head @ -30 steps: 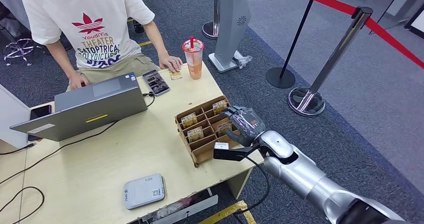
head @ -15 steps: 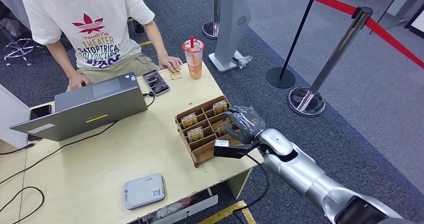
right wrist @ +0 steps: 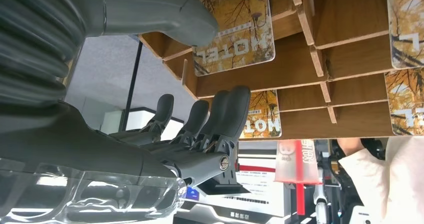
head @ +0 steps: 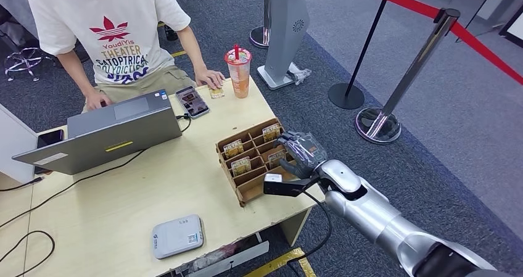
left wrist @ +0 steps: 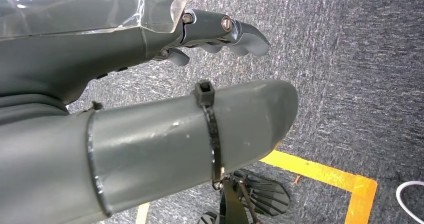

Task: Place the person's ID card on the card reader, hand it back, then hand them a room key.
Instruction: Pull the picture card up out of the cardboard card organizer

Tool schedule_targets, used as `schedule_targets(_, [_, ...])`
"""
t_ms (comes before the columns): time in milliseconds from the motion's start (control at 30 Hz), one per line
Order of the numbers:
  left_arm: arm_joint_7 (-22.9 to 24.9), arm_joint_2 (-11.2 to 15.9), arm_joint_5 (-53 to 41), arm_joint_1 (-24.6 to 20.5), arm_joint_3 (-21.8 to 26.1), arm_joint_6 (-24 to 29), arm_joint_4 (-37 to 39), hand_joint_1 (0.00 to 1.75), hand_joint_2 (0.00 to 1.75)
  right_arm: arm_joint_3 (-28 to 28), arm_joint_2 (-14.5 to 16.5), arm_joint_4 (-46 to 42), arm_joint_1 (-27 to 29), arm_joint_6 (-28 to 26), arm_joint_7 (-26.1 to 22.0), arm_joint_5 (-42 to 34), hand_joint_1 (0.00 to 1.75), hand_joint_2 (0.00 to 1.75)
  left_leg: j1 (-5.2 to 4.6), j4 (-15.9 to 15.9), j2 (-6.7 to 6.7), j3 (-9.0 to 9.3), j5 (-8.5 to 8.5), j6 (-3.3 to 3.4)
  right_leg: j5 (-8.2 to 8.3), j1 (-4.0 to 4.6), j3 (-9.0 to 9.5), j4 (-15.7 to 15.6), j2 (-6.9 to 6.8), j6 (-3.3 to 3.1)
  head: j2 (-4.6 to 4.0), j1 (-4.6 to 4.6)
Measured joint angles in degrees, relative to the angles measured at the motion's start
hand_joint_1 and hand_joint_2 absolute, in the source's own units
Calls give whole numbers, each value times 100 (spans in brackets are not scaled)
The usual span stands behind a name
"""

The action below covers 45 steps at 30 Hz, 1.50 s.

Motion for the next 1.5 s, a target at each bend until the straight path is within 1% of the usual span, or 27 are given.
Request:
schedule_targets(233, [4, 0, 10, 0, 0, 0, 0, 0, 0, 22, 0, 0, 0, 45, 37, 7, 78, 175, 0, 0, 0, 0, 0, 0, 0, 0, 0, 0, 0, 0, 0, 0])
schedule_targets(767, [17, 0, -15, 0, -1, 0, 0, 0, 0, 67, 2, 2, 32, 98, 122, 93, 90, 175, 0, 0, 0, 1, 0, 0, 0, 0, 0, 0, 0, 0, 0, 0])
schedule_targets(900, [17, 0, -25, 0, -1, 0, 0, 0, 0, 67, 2, -6, 65, 121, 148, 104, 85, 175, 0, 0, 0, 1, 0, 0, 0, 0, 0, 0, 0, 0, 0, 0])
schedule_targets(967, [17, 0, -24, 0, 0, 0, 0, 0, 0, 66, 2, -7, 71, 127, 156, 105, 85, 175, 0, 0, 0, 1, 0, 0, 0, 0, 0, 0, 0, 0, 0, 0])
schedule_targets(1167, [17, 0, -4, 2, 1, 1, 0, 0, 0, 65, 2, 33, 49, 157, 115, 103, 101, 175, 0, 0, 0, 0, 0, 0, 0, 0, 0, 0, 0, 0, 0, 0])
schedule_targets(1300, [21, 0, -2, 3, 1, 5, 0, 0, 0, 66, 2, 99, -6, 169, 58, 89, 133, 175, 0, 0, 0, 0, 0, 0, 0, 0, 1, 0, 0, 0, 0, 0])
schedule_targets(1333, [23, 1, -1, 3, 1, 7, 0, 0, 0, 66, 2, 117, -20, 169, 47, 84, 137, 175, 0, 0, 0, 0, 0, 0, 0, 0, 1, 0, 0, 0, 0, 0])
schedule_targets(1500, [28, 3, 1, 4, 1, 9, 0, 0, 0, 67, 2, 184, -101, 169, 20, 69, 144, 175, 0, 0, 0, 1, 0, 0, 0, 0, 1, 0, 0, 0, 0, 0])
